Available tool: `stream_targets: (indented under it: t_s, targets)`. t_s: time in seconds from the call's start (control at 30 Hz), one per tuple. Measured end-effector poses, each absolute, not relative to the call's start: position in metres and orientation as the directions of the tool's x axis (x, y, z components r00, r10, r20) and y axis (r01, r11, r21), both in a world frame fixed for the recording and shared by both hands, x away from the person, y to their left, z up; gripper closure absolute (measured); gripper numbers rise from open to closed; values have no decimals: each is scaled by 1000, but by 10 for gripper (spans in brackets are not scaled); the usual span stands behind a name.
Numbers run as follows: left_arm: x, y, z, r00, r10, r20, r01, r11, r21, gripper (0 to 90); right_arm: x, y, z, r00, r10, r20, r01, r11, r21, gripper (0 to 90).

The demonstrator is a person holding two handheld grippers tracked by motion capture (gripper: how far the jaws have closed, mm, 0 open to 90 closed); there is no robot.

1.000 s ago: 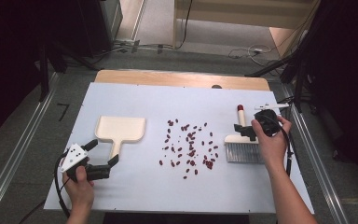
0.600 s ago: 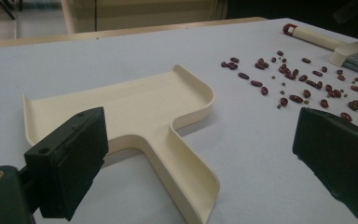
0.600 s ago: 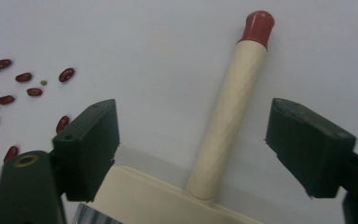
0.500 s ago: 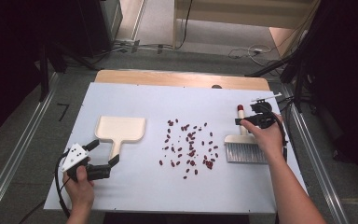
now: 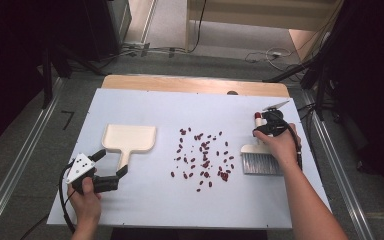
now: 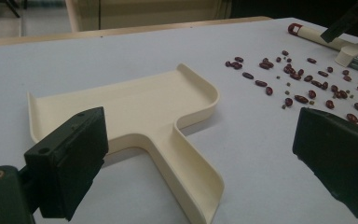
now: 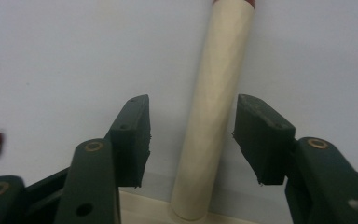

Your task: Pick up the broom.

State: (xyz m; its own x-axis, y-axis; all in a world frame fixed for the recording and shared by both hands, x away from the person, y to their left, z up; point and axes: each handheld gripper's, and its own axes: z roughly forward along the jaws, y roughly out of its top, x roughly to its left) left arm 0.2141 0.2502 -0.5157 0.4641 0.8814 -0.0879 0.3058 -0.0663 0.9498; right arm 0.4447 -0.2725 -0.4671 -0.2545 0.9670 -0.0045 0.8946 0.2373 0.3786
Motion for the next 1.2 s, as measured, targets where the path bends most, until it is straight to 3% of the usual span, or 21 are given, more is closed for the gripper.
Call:
stream_targets:
  t_s: [0.3, 0.5, 0.6, 0.73, 0.83, 0.9, 1.2]
  targets:
    - [214, 248, -516, 457, 886, -79, 306, -73, 949, 33, 449, -275, -475, -232, 973, 5, 918, 217, 331, 613]
    - [215, 248, -516, 460, 885, -70, 305, -83, 949, 33, 452, -275, -475, -258, 966, -7, 918, 248, 308, 605]
    - [215, 247, -516, 460, 885, -65, 307, -90, 948, 33, 455, -276, -475, -250, 968, 32, 928, 231, 291, 526]
    - [215, 246, -516, 457, 888, -62, 311, -94, 946, 33, 458, -265, -474, -246, 969, -27, 937, 245, 251, 515]
    - [215, 246, -516, 458, 887, -58, 311, -98, 945, 33, 461, -266, -473, -214, 977, -10, 948, 210, 239, 570]
    - [215, 246, -516, 459, 887, -60, 311, -97, 946, 33, 461, -270, -473, -203, 979, -9, 950, 199, 241, 654]
    - [216, 245, -516, 462, 885, -59, 312, -100, 945, 33, 463, -269, -473, -230, 973, -30, 945, 230, 233, 668]
